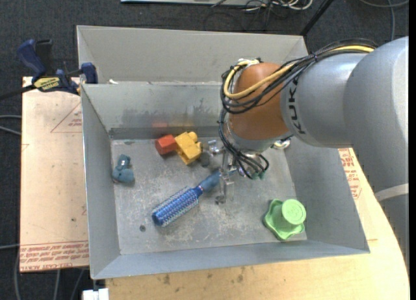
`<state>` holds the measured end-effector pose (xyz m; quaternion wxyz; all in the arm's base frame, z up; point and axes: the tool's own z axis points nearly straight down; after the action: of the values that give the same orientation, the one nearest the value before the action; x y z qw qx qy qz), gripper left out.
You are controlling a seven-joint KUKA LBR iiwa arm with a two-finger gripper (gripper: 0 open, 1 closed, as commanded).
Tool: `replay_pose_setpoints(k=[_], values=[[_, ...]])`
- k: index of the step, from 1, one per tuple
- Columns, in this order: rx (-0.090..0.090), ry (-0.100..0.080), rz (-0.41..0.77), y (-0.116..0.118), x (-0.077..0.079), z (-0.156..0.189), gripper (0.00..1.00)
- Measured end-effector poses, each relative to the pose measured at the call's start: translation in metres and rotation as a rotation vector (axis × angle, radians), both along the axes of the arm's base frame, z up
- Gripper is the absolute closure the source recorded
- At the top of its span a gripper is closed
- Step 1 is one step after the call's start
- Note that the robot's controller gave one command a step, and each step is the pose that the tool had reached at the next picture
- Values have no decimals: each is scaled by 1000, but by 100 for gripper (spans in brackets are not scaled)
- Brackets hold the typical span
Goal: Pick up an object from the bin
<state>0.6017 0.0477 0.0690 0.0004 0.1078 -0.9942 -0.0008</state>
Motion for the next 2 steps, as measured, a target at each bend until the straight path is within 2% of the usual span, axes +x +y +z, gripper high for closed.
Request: replay_pose_setpoints(k=[1,2], values=[[0,-3,0,0,1,2,100],[0,-13,-43,-6,4,170,100]])
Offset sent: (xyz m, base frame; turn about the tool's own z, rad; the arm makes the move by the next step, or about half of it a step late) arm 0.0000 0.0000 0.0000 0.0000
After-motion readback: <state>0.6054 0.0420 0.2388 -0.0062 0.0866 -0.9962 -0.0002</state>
